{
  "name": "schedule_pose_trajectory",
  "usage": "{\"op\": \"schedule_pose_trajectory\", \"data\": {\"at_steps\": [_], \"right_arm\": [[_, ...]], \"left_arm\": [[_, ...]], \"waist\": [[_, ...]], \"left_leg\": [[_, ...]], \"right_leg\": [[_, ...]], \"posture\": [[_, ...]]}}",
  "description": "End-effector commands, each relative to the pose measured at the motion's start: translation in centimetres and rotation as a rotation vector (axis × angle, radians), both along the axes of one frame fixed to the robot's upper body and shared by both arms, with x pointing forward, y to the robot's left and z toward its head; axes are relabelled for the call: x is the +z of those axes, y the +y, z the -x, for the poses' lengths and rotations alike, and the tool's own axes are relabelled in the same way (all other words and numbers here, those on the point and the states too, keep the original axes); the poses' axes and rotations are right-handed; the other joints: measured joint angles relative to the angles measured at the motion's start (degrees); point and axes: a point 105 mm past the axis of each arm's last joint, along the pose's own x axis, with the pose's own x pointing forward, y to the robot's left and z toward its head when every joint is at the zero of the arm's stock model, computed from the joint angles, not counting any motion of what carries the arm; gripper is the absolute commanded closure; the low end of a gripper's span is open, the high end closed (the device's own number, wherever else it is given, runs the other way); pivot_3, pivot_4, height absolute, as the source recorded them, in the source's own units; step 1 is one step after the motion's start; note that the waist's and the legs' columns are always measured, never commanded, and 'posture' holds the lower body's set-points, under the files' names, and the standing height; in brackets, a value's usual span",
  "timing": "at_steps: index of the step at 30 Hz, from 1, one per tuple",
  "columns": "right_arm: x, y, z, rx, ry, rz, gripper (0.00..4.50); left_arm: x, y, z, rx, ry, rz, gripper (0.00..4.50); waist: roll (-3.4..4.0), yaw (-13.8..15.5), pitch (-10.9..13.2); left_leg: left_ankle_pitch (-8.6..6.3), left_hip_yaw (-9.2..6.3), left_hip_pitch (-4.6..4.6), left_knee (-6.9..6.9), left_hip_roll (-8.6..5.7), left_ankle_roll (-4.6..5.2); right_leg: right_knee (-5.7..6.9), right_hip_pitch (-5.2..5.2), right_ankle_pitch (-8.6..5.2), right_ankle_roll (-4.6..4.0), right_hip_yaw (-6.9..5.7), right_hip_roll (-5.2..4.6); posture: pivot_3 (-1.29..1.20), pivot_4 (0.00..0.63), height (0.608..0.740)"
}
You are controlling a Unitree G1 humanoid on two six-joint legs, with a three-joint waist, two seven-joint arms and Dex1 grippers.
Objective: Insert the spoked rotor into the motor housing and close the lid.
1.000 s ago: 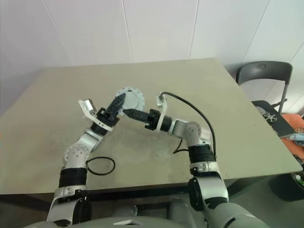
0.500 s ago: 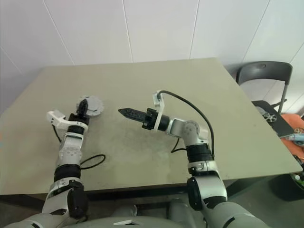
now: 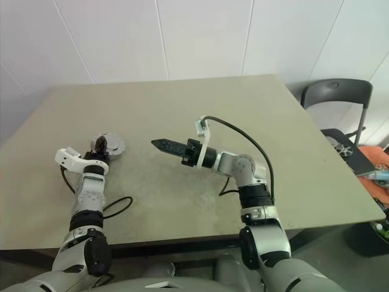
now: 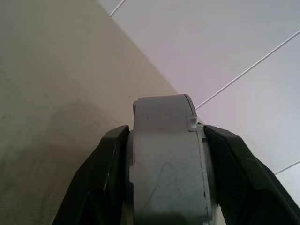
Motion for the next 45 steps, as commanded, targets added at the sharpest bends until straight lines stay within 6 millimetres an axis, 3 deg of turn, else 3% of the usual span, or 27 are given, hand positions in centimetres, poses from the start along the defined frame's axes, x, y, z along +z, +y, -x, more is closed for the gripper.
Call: {"op": "schedule_pose_trajectory", "data": {"at_steps": [1,11,15,18,26,32,35,37,40,45], "right_arm": [[1.4,0.3,0.1,0.016,-0.052,-0.023,0.84],[1.1,0.4,0.2,0.019,-0.050,-0.014,0.84],[0.7,0.5,0.2,0.012,-0.053,0.003,0.79],[0.7,0.5,0.1,0.009,-0.057,0.007,0.79],[-0.1,0.7,0.1,0.004,-0.067,0.049,0.79],[-0.2,0.8,0.2,0.001,-0.073,0.053,0.79],[-0.1,0.8,0.2,-0.002,-0.084,0.059,0.79],[-0.1,0.7,0.1,-0.014,-0.101,0.075,0.79],[0.5,0.8,-0.8,-0.106,-0.211,0.129,0.79],[0.3,0.0,-4.0,-0.335,-0.440,0.358,0.79]], "left_arm": [[2.7,1.1,-0.6,0.038,-0.065,-0.057,2.27],[1.3,1.9,-0.2,0.084,-0.002,-0.043,2.27],[1.5,1.8,-0.2,0.080,-0.016,-0.031,1.13],[1.0,2.4,-0.1,0.116,0.025,-0.046,0.04],[0.1,5.0,1.0,0.266,0.108,-0.079,0.04],[0.4,7.7,2.8,0.434,0.151,-0.181,0.04],[2.4,9.2,3.6,0.521,0.133,-0.321,0.04],[4.0,8.7,2.9,0.475,0.075,-0.384,0.04],[6.8,5.8,1.7,0.302,-0.103,-0.466,0.04],[8.7,3.3,1.6,0.119,-0.224,-0.565,0.04]], "waist": [[0.00,-0.04,0.00],[-0.01,-0.32,-0.01],[-0.01,-0.23,-0.01],[-0.02,-0.05,-0.02],[-0.03,-0.12,-0.02],[-0.03,0.02,-0.03],[-0.05,0.04,-0.04],[-0.05,0.07,-0.04],[-0.05,0.24,-0.04],[-0.04,-0.22,-0.05]], "left_leg": [[0.00,0.00,0.01,0.00,0.00,0.00],[0.01,0.02,0.20,0.01,0.06,-0.02],[0.02,0.02,0.26,0.01,0.08,-0.03],[0.02,0.01,0.23,0.01,0.06,-0.03],[0.02,0.02,0.25,0.00,0.06,-0.03],[0.02,0.01,0.25,-0.01,0.07,-0.03],[0.02,0.01,0.25,-0.01,0.05,-0.03],[0.02,0.01,0.25,-0.01,0.05,-0.03],[0.02,-0.01,0.19,0.01,0.03,-0.05],[0.02,0.04,0.22,0.01,0.00,-0.05]], "right_leg": [[0.01,0.00,0.00,0.00,0.00,0.00],[0.07,0.13,0.06,-0.06,0.00,0.08],[0.07,0.19,0.08,-0.06,0.00,0.10],[0.04,0.19,0.09,-0.05,-0.01,0.08],[0.03,0.19,0.10,-0.02,0.00,0.07],[0.04,0.19,0.10,-0.02,-0.01,0.07],[0.03,0.19,0.11,-0.02,-0.01,0.06],[0.03,0.19,0.11,-0.02,-0.01,0.05],[0.03,0.19,0.11,-0.02,-0.05,0.03],[0.01,0.21,0.11,-0.02,-0.03,0.00]], "posture": [[0.00,0.000,0.740],[0.00,0.000,0.740],[0.00,0.000,0.740],[0.00,0.000,0.740],[0.00,0.000,0.740],[0.00,0.000,0.740],[0.00,0.000,0.740],[0.00,0.000,0.740],[0.00,0.000,0.740],[0.00,0.000,0.740]]}}
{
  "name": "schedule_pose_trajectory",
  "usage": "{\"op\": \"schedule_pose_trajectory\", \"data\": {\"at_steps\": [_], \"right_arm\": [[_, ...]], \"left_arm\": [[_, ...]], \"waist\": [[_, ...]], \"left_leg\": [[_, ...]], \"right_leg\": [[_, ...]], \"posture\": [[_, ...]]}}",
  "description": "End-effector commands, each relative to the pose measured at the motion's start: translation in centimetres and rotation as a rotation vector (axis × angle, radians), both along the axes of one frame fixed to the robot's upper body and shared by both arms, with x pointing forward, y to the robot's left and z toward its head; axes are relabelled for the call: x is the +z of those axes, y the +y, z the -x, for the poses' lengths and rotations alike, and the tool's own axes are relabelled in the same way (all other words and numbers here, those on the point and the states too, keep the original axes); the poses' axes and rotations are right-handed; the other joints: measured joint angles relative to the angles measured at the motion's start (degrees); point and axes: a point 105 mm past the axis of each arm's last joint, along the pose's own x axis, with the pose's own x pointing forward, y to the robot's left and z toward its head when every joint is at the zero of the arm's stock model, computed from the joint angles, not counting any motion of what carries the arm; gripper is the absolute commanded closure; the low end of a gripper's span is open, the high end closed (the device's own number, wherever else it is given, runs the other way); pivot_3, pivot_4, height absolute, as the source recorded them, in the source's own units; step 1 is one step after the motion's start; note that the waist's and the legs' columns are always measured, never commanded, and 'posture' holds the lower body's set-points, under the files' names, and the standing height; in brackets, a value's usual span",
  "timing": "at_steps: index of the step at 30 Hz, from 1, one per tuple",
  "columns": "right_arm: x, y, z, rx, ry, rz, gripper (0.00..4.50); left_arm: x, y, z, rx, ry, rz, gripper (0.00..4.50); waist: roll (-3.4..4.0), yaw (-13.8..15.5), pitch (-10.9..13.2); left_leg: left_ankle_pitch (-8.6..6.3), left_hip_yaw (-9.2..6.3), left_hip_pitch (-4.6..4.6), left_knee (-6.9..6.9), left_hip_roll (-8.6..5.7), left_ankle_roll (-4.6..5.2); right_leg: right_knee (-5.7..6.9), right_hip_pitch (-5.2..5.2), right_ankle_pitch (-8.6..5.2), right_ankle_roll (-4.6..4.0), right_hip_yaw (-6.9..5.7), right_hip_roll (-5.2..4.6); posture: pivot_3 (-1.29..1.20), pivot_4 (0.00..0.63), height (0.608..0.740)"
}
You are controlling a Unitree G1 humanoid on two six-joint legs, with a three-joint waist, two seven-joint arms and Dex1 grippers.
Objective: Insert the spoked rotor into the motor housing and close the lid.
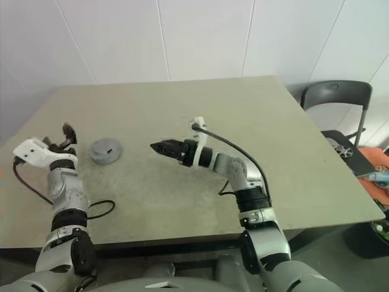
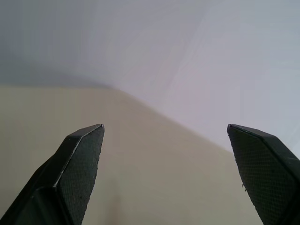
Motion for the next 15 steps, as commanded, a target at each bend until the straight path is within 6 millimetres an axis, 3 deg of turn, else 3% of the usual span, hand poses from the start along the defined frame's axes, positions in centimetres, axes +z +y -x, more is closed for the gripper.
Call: {"op": "schedule_pose_trajectory", "data": {"at_steps": [1,4,7,10,15], "right_arm": [[1.5,-0.8,-2.4,-0.152,-0.218,0.130,0.79],[1.3,-1.5,-3.9,-0.210,-0.259,0.208,0.79],[0.9,-3.0,-5.9,-0.307,-0.393,0.392,0.79],[2.6,-3.4,-6.9,-0.351,-0.451,0.365,0.79],[2.7,-4.8,-7.7,-0.374,-0.474,0.399,0.79]], "left_arm": [[2.8,-1.0,0.3,-0.116,-0.097,-0.080,0.04],[4.1,-2.4,0.4,-0.231,-0.128,-0.157,0.04],[5.3,-6.3,0.7,-0.434,-0.139,-0.326,0.04],[5.2,-9.1,1.3,-0.602,-0.092,-0.442,0.04],[5.0,-9.2,2.3,-0.652,-0.050,-0.467,0.04]], "waist": [[0.00,-0.32,0.00],[0.00,-0.45,0.00],[0.01,-0.28,0.01],[0.03,-0.13,0.02],[0.05,-0.47,0.03]], "left_leg": [[0.00,0.03,0.04,-0.02,0.01,0.00],[0.00,0.02,0.06,-0.04,0.06,0.00],[0.00,0.00,0.07,-0.05,0.08,0.00],[0.00,0.02,0.06,-0.06,0.03,0.00],[0.00,0.14,0.29,-0.23,0.08,0.01]], "right_leg": [[0.01,0.00,0.00,0.00,0.02,0.01],[0.03,-0.01,0.00,-0.01,0.03,0.06],[0.04,-0.01,0.01,-0.02,0.02,0.08],[-0.02,0.02,0.01,-0.02,0.03,0.05],[-0.01,0.07,0.01,-0.02,0.16,0.09]], "posture": [[0.00,0.000,0.740],[0.00,0.000,0.740],[0.00,0.000,0.740],[0.00,0.000,0.740],[0.00,0.000,0.740]]}}
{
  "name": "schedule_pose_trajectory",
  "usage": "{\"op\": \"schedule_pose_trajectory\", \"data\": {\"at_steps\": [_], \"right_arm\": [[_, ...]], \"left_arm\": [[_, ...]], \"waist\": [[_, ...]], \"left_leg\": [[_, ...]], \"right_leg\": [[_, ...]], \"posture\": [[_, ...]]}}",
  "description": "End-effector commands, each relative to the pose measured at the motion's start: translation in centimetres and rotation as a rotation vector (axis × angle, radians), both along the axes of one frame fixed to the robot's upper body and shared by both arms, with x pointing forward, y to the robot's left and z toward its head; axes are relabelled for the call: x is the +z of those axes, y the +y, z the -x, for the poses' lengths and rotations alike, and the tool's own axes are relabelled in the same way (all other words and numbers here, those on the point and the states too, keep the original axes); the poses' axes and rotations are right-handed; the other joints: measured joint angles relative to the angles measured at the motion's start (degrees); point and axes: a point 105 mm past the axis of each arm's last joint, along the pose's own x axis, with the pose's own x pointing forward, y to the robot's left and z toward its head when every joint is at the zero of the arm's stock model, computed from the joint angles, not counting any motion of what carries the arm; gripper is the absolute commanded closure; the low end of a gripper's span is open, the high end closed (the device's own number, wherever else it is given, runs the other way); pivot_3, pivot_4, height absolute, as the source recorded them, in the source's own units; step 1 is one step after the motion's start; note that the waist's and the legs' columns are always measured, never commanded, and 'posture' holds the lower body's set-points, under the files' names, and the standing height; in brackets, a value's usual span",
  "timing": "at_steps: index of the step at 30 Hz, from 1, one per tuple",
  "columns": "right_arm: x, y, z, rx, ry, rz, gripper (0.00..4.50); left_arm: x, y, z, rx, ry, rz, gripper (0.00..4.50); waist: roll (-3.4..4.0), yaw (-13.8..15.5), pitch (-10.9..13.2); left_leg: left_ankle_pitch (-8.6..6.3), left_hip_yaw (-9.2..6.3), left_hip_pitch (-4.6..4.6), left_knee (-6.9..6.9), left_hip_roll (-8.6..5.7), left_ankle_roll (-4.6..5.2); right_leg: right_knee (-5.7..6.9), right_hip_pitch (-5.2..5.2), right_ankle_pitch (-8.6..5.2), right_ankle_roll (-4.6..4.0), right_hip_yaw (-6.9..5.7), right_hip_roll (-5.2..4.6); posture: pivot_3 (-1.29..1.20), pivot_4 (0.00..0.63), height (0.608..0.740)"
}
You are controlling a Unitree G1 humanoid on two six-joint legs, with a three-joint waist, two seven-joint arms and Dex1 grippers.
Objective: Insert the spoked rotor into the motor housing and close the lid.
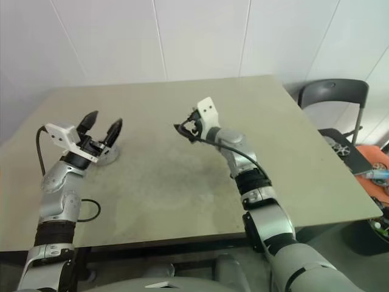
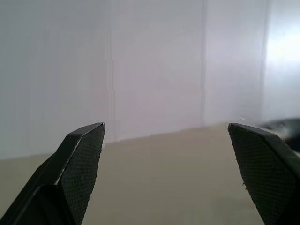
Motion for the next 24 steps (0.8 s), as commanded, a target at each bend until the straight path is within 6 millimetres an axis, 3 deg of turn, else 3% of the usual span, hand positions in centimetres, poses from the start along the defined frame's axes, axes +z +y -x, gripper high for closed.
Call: {"op": "schedule_pose_trajectory", "data": {"at_steps": [1,6,10,21,24], "right_arm": [[1.3,-0.5,-0.1,0.037,-0.043,0.000,0.79],[1.2,-1.0,0.5,0.084,-0.054,0.017,0.79],[0.9,-0.4,1.4,0.137,-0.066,0.037,0.03],[0.7,-1.5,0.8,0.068,-0.075,0.027,0.03],[0.7,-0.8,0.6,0.070,-0.092,0.040,0.03]], "left_arm": [[1.5,0.2,0.8,-0.017,-0.031,-0.011,0.04],[0.9,-1.0,1.5,-0.054,-0.006,-0.038,0.04],[0.7,-2.3,1.6,-0.095,-0.001,-0.078,0.00],[1.5,-2.5,0.4,-0.066,-0.039,-0.126,0.00],[1.4,-2.9,-0.3,-0.054,-0.040,-0.153,0.00]], "waist": [[0.00,0.06,0.00],[0.02,0.14,0.02],[0.03,0.27,0.02],[0.04,0.32,0.03],[0.04,0.33,0.03]], "left_leg": [[0.00,0.00,0.08,-0.05,0.03,0.00],[0.00,0.01,0.20,-0.13,0.06,0.01],[0.00,0.05,0.32,-0.10,0.05,0.01],[0.00,0.06,0.36,-0.12,0.05,0.01],[0.00,0.08,0.36,-0.11,0.04,0.01]], "right_leg": [[0.00,0.05,0.00,0.00,0.00,0.02],[-0.01,0.13,-0.01,0.00,0.00,0.04],[-0.02,0.27,-0.02,0.00,0.02,0.03],[-0.03,0.29,-0.02,0.00,0.03,0.04],[-0.03,0.30,-0.02,0.00,0.03,0.03]], "posture": [[0.00,0.000,0.740],[0.00,0.000,0.740],[0.00,0.000,0.740],[0.00,0.000,0.740],[0.00,0.000,0.740]]}}
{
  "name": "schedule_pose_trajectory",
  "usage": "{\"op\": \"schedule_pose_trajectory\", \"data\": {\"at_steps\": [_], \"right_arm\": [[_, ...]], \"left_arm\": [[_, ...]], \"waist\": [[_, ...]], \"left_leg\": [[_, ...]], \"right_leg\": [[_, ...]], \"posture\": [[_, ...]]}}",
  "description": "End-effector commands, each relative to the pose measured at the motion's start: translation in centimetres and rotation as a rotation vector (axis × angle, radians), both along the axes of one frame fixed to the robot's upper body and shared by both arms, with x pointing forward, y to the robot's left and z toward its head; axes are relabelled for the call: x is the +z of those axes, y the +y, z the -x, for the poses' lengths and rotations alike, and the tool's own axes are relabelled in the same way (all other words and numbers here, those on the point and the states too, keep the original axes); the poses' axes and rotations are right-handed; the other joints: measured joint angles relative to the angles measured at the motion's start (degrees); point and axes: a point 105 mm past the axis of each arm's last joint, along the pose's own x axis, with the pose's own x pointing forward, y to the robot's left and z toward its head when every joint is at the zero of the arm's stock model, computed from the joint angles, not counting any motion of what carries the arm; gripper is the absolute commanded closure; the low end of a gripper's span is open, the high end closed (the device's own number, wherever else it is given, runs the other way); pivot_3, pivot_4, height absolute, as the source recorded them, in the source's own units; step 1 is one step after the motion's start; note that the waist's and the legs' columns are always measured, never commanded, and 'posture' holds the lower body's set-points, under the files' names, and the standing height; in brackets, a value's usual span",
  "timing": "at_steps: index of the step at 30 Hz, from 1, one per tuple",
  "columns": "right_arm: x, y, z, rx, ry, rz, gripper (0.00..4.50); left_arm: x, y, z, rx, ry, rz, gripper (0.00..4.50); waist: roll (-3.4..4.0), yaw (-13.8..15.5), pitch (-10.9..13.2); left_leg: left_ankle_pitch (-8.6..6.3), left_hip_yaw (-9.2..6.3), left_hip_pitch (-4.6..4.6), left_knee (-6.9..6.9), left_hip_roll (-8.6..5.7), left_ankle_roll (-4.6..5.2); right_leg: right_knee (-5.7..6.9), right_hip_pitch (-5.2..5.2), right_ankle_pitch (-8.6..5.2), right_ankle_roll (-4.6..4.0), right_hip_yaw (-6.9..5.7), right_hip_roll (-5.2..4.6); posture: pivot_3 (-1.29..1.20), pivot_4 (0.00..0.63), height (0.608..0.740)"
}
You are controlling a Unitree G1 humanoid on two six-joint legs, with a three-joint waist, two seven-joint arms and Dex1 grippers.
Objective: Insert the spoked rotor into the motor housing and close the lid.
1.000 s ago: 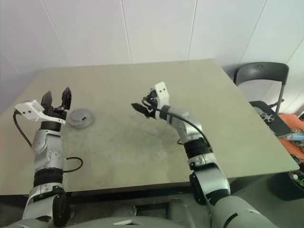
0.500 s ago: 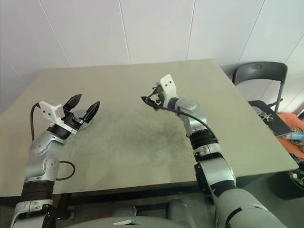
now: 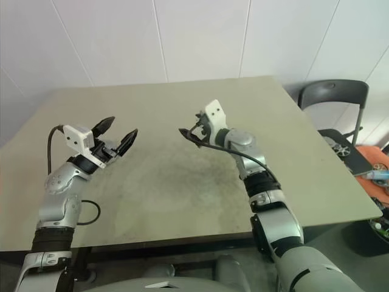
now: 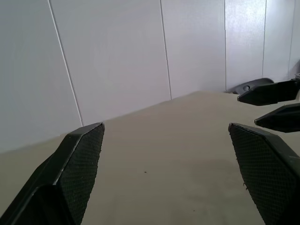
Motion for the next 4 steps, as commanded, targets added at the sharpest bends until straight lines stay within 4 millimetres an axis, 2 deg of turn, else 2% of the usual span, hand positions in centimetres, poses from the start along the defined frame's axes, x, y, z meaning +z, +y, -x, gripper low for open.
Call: {"op": "schedule_pose_trajectory", "data": {"at_steps": [1,4], "right_arm": [[2.11,0.93,-0.54,0.006,-0.088,-0.004,0.03],[1.56,1.40,-0.74,0.008,-0.085,0.024,0.03]], "left_arm": [[0.99,-0.34,-0.75,0.019,-0.048,-0.053,0.00],[1.24,-0.15,-0.98,0.036,-0.062,-0.044,0.00]], "waist": [[0.00,-0.03,0.00],[0.00,-0.22,0.00]], "left_leg": [[0.00,0.00,0.00,0.00,0.00,0.00],[0.00,0.04,0.02,-0.01,0.00,0.00]], "right_leg": [[0.00,0.00,0.00,0.00,0.00,0.00],[0.01,-0.01,0.00,0.00,0.03,0.01]], "posture": [[0.00,0.000,0.740],[0.00,0.000,0.740]]}}
